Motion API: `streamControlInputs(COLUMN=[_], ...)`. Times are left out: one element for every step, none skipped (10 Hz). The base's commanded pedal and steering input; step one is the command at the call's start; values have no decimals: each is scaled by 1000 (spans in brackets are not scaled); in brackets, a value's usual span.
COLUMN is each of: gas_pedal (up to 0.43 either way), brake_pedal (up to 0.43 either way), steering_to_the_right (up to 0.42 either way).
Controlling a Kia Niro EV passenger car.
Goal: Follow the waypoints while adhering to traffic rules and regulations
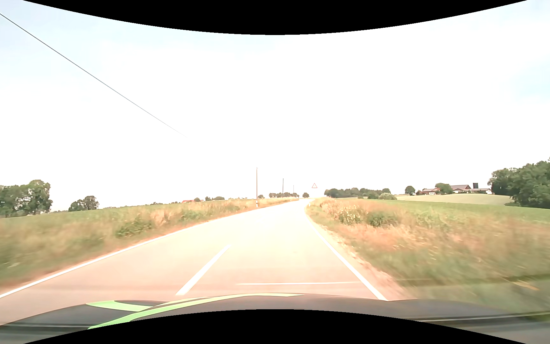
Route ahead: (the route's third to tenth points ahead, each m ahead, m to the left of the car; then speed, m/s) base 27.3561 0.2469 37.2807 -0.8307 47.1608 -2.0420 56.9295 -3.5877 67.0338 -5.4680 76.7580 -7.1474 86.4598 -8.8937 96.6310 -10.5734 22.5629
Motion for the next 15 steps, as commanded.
streamControlInputs(gas_pedal=[150,157,157,157,157,157,157,157,157,169,169,169,169,169,169], brake_pedal=[0,0,0,0,0,0,0,0,0,0,0,0,0,0,0], steering_to_the_right=[22,22,22,23,23,23,23,24,24,24,24,24,23,21,18])
